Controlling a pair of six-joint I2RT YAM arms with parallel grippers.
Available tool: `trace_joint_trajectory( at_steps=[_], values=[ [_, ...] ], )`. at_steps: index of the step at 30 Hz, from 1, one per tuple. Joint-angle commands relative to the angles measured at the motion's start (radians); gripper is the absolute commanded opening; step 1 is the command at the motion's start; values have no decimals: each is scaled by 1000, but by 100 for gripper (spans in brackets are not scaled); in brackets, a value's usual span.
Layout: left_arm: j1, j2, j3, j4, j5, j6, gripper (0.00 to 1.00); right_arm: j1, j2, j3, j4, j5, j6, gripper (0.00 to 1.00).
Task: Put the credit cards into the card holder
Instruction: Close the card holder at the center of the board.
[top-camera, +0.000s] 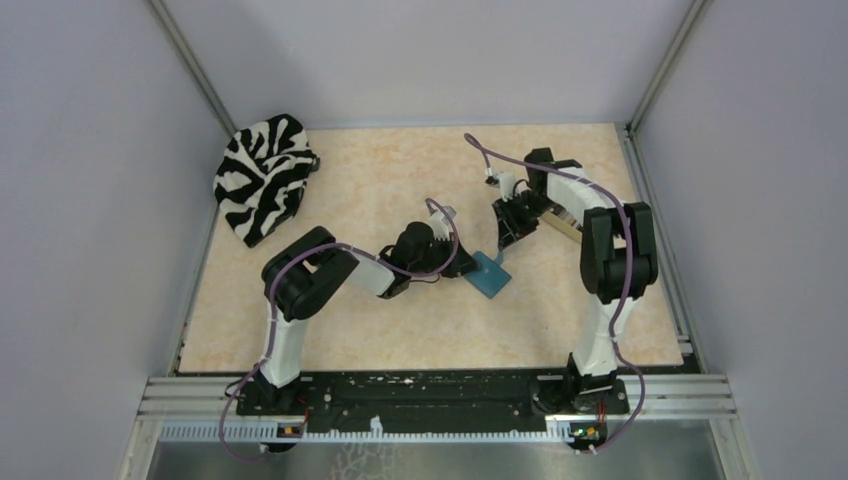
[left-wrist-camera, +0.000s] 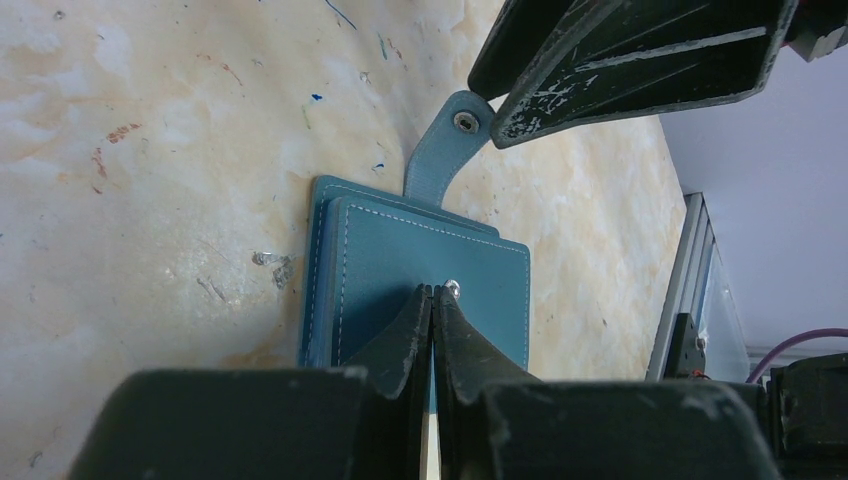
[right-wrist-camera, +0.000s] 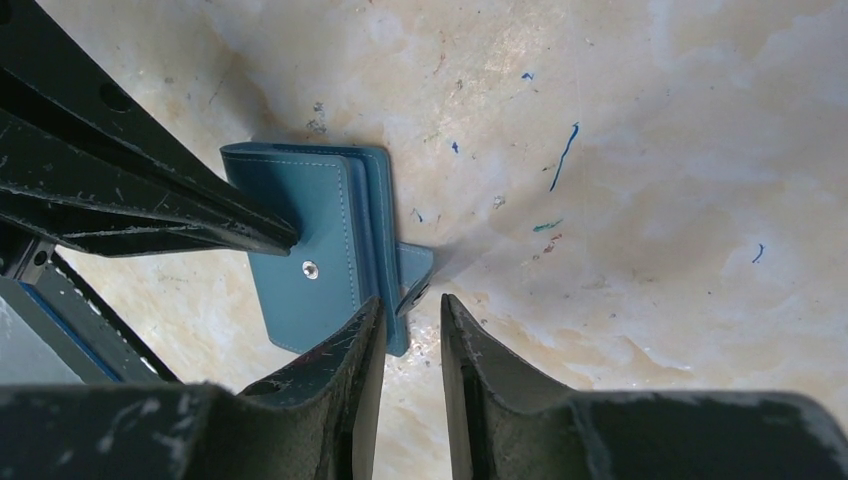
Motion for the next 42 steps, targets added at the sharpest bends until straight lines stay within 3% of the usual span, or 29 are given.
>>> trace_joint_trajectory(
  at_steps=[1, 18, 24, 35, 42],
  values=[
    [-4, 11, -19, -31, 1, 2, 7, 5, 24, 51, -6, -5, 5, 26],
    [-4, 9, -18, -34, 1, 3, 8, 7, 12, 60, 0, -5, 10, 10],
    [-5, 7, -16, -41, 1, 2, 8, 5, -18, 46, 0, -49, -15, 1],
    [-5, -14, -22, -65, -1, -65, 4, 12, -119, -96, 43, -179, -107, 0],
    [-5, -40, -61, -43, -12, -144, 3, 101, -197, -227, 122, -107, -146, 0]
  ],
)
